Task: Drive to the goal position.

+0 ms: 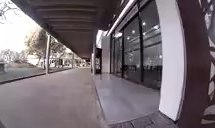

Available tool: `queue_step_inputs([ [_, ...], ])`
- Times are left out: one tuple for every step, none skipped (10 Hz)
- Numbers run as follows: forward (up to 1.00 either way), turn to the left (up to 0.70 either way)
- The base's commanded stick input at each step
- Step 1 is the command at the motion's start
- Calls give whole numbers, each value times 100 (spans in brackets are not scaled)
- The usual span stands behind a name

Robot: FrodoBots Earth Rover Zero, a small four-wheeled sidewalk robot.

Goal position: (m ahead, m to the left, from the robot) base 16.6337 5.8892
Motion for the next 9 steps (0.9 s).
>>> queue_step_inputs([
  [0, 0],
  [0, 0],
  [0, 0],
  [0, 0],
  [9, 0],
  [19, 0],
  [70, 0],
  [70, 0],
  [70, 0],
])
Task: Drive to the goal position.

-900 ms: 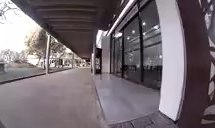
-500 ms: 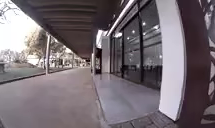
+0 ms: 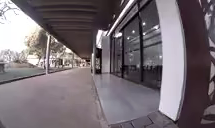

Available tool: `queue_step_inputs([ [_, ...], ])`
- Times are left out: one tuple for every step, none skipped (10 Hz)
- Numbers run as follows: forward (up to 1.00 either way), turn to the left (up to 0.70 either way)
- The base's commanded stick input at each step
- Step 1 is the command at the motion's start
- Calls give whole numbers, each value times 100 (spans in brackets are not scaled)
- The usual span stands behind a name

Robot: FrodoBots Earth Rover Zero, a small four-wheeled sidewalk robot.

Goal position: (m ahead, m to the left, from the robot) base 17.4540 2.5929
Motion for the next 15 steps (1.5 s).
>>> queue_step_inputs([
  [70, 0],
  [70, 0],
  [70, 0],
  [70, 0],
  [70, 0],
  [70, 0],
  [70, 0],
  [70, 0],
  [70, 0],
  [70, 0],
  [70, 0],
  [70, 0],
  [70, 25],
  [70, 32],
  [70, 35],
])
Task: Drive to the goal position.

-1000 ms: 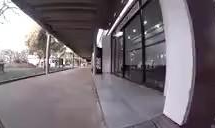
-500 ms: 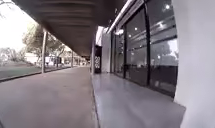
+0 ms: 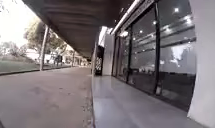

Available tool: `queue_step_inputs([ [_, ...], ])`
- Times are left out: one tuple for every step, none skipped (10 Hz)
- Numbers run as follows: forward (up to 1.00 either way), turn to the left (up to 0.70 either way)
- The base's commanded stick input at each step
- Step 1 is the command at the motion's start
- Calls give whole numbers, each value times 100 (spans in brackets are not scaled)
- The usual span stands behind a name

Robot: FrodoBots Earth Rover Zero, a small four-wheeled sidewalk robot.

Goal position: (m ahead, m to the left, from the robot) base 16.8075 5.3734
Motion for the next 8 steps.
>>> queue_step_inputs([
  [70, 35],
  [70, 35],
  [70, 35],
  [70, 19],
  [69, 6],
  [69, 0],
  [68, 0],
  [68, 9],
])
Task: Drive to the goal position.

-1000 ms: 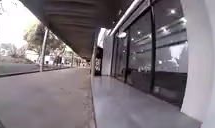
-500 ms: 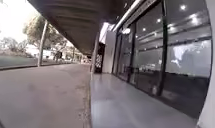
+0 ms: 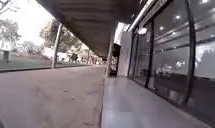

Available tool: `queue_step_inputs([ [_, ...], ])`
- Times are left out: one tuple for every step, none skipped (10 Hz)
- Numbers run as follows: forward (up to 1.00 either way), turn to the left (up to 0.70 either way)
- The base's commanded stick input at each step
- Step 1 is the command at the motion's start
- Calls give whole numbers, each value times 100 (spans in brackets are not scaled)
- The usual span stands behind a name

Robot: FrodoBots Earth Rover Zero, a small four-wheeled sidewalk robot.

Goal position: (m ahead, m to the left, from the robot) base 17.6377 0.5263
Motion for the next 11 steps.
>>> queue_step_inputs([
  [68, 25],
  [68, 34],
  [68, 34],
  [68, 26],
  [68, 10],
  [68, 0],
  [68, 0],
  [68, 0],
  [69, 0],
  [69, 0],
  [70, 0],
])
